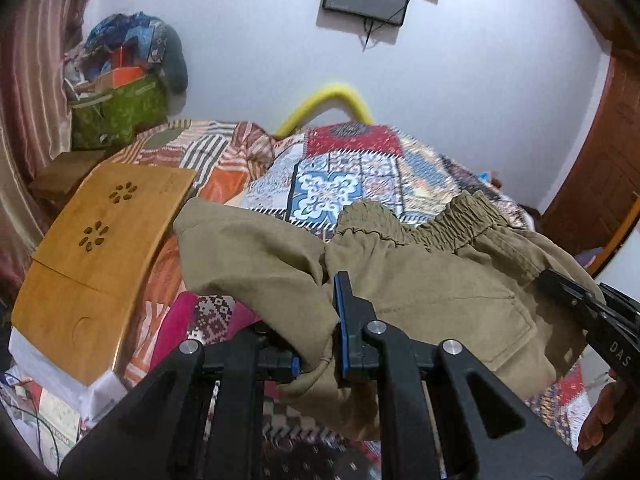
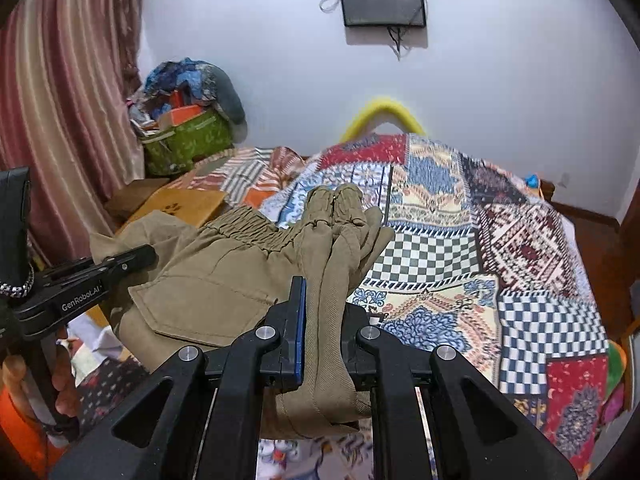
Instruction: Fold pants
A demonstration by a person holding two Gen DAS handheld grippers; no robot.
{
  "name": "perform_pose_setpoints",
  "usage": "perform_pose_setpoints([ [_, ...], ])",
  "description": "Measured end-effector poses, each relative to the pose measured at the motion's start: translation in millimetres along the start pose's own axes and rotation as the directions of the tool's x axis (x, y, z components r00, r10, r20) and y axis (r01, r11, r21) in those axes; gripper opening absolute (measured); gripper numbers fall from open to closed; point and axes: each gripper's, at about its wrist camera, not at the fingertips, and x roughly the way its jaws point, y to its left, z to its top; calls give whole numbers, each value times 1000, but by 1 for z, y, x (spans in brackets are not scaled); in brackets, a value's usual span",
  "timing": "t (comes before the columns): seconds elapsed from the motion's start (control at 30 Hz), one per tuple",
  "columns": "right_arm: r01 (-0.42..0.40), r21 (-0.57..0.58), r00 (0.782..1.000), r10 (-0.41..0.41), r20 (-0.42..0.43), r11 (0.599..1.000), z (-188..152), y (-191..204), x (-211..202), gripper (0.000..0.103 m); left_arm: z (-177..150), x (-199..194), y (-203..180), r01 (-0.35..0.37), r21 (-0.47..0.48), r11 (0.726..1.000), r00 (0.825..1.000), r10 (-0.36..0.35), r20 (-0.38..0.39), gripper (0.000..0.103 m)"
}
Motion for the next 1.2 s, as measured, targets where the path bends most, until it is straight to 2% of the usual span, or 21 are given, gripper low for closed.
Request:
perform_pose_setpoints([
  [0.23,61,32,995,-58,-81,998,-13,-5,63,9,-12,81,7,-53,74,996,995,58,-76,13],
  [0.37,61,53,982,-50,-184,997,-35,-9,96,9,-32,110,18,-72,78,994,987,83,-140,13],
  [0.57,62,-3,962,-60,-266,998,-58,-10,106,11,-59,112,30,-62,85,994,979,77,-189,20],
  [0.7,40,-41,947,-51,-317,998,-67,-10,105,17,-66,108,33,-56,92,994,974,75,-213,31],
  [0.77,39,-83,941,-65,-331,996,-72,-7,102,20,-66,104,37,-51,80,996,972,68,-225,40],
  [0.83,42,-123,938,-81,-337,992,-75,-5,99,26,-66,99,44,-65,70,995,968,79,-237,59],
  [0.97,54,-151,950,-98,-298,987,-72,-7,83,28,-64,84,55,-40,45,998,972,49,-230,65],
  [1.03,53,-129,962,-86,-261,990,-65,-10,74,29,-61,81,56,-48,33,998,973,54,-224,69],
  [1.07,48,-114,965,-75,-251,992,-61,-10,73,34,-59,82,56,-51,22,998,973,55,-226,69],
  [1.1,41,-101,967,-65,-247,994,-59,-11,72,37,-58,82,57,-49,3,999,972,49,-229,69],
  [1.2,15,-84,965,-37,-261,996,-59,-4,80,37,-56,87,59,-67,-42,997,972,56,-229,69],
])
